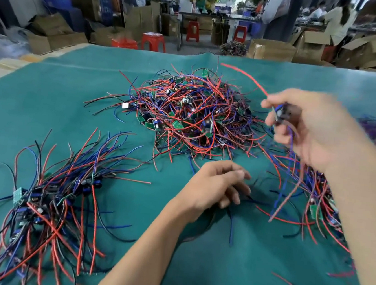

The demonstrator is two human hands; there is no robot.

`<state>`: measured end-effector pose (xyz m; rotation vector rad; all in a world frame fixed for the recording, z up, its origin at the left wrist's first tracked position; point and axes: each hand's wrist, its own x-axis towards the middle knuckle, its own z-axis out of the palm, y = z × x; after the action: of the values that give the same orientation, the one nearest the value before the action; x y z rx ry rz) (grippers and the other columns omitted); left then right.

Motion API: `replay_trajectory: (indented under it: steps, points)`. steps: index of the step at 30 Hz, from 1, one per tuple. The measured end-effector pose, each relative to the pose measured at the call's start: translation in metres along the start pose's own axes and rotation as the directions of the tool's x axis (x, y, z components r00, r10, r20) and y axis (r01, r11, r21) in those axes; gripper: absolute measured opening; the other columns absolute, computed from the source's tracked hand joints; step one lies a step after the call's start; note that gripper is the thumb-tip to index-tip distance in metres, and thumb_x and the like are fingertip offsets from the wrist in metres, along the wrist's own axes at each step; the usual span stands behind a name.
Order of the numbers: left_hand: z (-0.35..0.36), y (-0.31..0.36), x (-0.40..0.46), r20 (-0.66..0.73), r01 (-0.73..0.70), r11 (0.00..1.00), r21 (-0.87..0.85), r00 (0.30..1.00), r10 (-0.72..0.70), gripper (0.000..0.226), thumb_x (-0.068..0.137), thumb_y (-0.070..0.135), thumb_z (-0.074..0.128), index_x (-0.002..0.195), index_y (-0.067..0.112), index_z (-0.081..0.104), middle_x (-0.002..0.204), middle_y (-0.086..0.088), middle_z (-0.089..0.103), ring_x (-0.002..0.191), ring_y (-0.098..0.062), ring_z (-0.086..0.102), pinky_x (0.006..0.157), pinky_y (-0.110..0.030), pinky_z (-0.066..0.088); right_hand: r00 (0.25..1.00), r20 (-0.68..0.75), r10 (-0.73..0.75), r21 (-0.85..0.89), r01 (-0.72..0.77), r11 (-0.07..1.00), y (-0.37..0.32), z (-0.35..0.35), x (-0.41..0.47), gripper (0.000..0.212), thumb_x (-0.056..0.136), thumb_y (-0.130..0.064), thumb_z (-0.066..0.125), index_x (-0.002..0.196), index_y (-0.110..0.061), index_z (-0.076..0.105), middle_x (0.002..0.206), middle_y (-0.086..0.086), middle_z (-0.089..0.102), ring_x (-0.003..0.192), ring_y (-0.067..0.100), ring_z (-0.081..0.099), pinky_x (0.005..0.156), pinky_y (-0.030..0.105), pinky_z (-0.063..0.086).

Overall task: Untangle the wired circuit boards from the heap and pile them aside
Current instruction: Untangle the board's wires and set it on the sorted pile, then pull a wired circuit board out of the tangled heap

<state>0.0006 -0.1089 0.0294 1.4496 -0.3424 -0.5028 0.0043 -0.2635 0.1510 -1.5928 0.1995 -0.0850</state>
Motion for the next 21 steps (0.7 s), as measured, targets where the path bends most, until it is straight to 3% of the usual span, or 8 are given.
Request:
replay_trajectory:
  steps: [4,6,8,11,13,15,18,21]
  points:
    - [-0.001,0.001,0.004,-0.076,0.009,0.987,-0.162,0.997,-0.022,0.024,0.105,0.017,0.040,0.101,0.006,0.060,0.077,-0.013,0.070,0.052,-0.017,0.059,0.040,-0.019,0.037,0.980,0.078,0.185,0.195,-0.197,0.961,0.052,-0.002,-0.008,0.021,0.097,-0.018,0.058,0.080,-0.009,0.067,0.055,0.008,0.062,0.034,0.009,0.041,0.033,0.017,0.031]
    - [-0.003,0.001,0.006,-0.110,0.009,0.977,-0.213,0.993,-0.033,0.027,0.104,0.018,0.037,0.104,0.005,0.061,0.081,-0.014,0.070,0.055,-0.019,0.062,0.042,-0.020,0.040,0.974,0.060,0.220,0.210,-0.228,0.951,0.077,-0.001,-0.010,0.017,0.096,-0.015,0.061,0.081,-0.008,0.064,0.054,0.010,0.061,0.034,0.009,0.040,0.033,0.017,0.029]
    - [-0.003,0.001,0.007,-0.162,0.004,0.970,-0.241,0.986,-0.044,0.032,0.103,0.023,0.038,0.098,0.006,0.065,0.080,-0.012,0.070,0.057,-0.018,0.064,0.043,-0.020,0.041,0.980,-0.022,0.196,0.163,-0.189,0.968,0.098,0.000,-0.012,0.017,0.094,-0.014,0.066,0.078,-0.010,0.060,0.053,0.011,0.060,0.034,0.011,0.037,0.032,0.017,0.025]
    - [-0.010,0.000,0.007,-0.243,-0.051,0.976,-0.212,0.970,-0.002,0.044,0.097,0.039,0.046,0.064,0.016,0.065,0.062,-0.005,0.061,0.050,-0.017,0.055,0.044,-0.023,0.033,0.978,-0.195,0.073,0.099,-0.055,0.994,0.111,-0.005,-0.010,0.022,0.094,-0.018,0.071,0.077,-0.012,0.058,0.053,0.012,0.063,0.031,0.012,0.033,0.034,0.016,0.018]
    - [-0.013,0.002,0.005,-0.199,-0.078,0.971,-0.227,0.979,0.033,0.047,0.086,0.045,0.048,0.048,0.018,0.052,0.052,-0.004,0.048,0.041,-0.018,0.039,0.044,-0.024,0.022,0.955,-0.296,0.024,0.135,0.017,0.991,0.111,-0.013,-0.008,0.022,0.095,-0.021,0.072,0.078,-0.014,0.059,0.052,0.009,0.064,0.030,0.010,0.033,0.033,0.014,0.019]
    - [-0.016,0.003,0.002,-0.072,-0.091,0.956,-0.278,0.995,0.074,0.056,0.088,0.050,0.043,0.044,0.014,0.043,0.045,-0.004,0.035,0.036,-0.016,0.026,0.042,-0.025,0.013,0.940,-0.341,-0.003,0.144,0.055,0.988,0.111,-0.015,-0.007,0.023,0.096,-0.022,0.071,0.078,-0.016,0.059,0.051,0.007,0.063,0.030,0.010,0.031,0.033,0.014,0.020]
    - [-0.014,0.002,0.003,-0.097,-0.072,0.960,-0.270,0.994,0.047,0.067,0.097,0.058,0.034,0.048,0.014,0.049,0.047,-0.005,0.040,0.036,-0.017,0.032,0.043,-0.025,0.017,0.951,-0.306,-0.036,0.131,0.079,0.988,0.117,-0.011,-0.007,0.022,0.099,-0.027,0.068,0.084,-0.012,0.062,0.052,0.008,0.064,0.033,0.012,0.029,0.036,0.014,0.019]
    - [-0.014,0.004,0.004,-0.272,-0.111,0.943,-0.314,0.962,0.023,0.050,0.101,0.051,0.034,0.085,0.014,0.066,0.080,-0.012,0.068,0.059,-0.020,0.065,0.046,-0.024,0.038,0.981,-0.195,-0.027,0.133,0.053,0.990,0.117,-0.005,-0.010,0.027,0.099,-0.034,0.066,0.094,-0.007,0.065,0.062,0.010,0.069,0.037,0.013,0.036,0.036,0.018,0.022]
